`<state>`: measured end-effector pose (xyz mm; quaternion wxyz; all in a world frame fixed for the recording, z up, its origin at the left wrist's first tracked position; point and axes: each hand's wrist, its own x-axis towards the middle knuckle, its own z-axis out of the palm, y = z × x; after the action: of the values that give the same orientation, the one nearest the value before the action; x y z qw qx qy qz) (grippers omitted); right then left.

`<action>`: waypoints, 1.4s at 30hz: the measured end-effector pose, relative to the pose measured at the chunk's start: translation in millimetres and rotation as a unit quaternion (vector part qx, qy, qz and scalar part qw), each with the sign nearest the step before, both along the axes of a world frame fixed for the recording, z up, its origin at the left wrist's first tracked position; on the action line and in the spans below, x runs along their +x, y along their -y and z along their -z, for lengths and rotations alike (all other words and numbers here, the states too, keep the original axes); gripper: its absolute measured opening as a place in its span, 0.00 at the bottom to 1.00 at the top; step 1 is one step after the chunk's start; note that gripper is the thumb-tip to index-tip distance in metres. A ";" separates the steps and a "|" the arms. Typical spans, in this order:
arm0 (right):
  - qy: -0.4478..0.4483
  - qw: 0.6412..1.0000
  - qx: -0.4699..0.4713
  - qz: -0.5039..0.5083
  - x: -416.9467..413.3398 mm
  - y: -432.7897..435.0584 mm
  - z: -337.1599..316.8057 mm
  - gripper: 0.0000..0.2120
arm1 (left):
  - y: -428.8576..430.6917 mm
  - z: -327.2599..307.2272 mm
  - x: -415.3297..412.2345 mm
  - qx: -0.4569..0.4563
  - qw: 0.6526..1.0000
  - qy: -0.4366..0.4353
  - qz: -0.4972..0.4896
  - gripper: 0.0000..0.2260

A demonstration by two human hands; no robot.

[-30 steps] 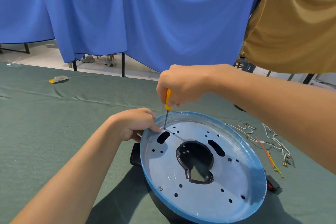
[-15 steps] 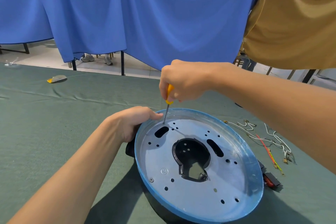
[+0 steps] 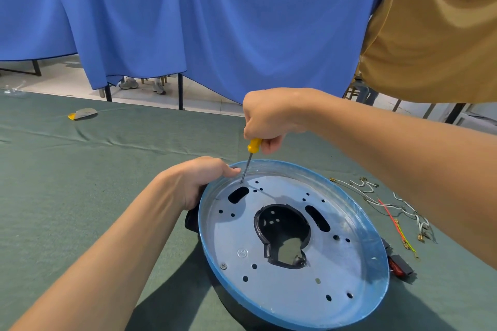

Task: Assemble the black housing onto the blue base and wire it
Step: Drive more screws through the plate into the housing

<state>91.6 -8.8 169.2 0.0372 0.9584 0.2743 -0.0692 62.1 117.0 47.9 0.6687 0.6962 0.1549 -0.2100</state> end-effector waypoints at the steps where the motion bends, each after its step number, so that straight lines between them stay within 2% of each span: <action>1: -0.004 1.000 -0.003 0.004 -0.5 -1.4 0.3 0.13 | 0.2 0.1 -0.6 0.000 1.000 0.002 0.000 0.11; 6: 0.014 0.995 -0.088 -0.043 -5.8 -1.9 -3.7 0.15 | 0.5 1.2 -0.5 -0.001 1.000 0.008 0.003 0.12; 12: 0.061 0.979 -0.131 -0.147 -12.3 -3.9 -4.4 0.07 | 0.9 3.2 0.6 -0.010 1.000 0.015 -0.003 0.12; 17: 0.038 0.990 -0.107 -0.078 -10.0 -12.2 -2.7 0.20 | 1.4 3.2 0.9 -0.012 1.000 0.016 0.000 0.12; 22: -0.041 0.997 -0.062 0.006 -2.7 -15.7 -3.2 0.15 | -0.7 4.9 1.8 -0.015 1.000 0.019 0.003 0.13; 27: -0.001 0.991 -0.120 -0.066 -4.4 -2.4 -13.0 0.10 | -1.2 5.6 2.8 -0.016 1.000 0.019 -0.002 0.13; 30: 0.059 0.985 -0.098 -0.130 -1.1 2.8 -10.9 0.06 | -1.1 5.7 2.9 -0.019 1.000 0.017 -0.001 0.12; 32: 0.071 0.981 -0.103 -0.147 -0.2 3.8 -8.6 0.07 | -0.6 5.5 3.0 -0.019 1.000 0.018 -0.004 0.11; 38: 0.075 0.985 -0.091 -0.128 1.2 -2.7 0.6 0.17 | 0.0 7.6 4.5 -0.002 1.000 0.026 0.007 0.12; 42: 0.047 0.989 -0.112 -0.087 0.8 -3.4 -4.7 0.16 | 0.9 6.5 3.9 0.018 0.999 0.027 0.004 0.12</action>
<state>92.4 -5.4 173.9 0.1628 0.9228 0.3454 -0.0512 66.0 116.1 41.4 0.6590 0.7144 0.1375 -0.1911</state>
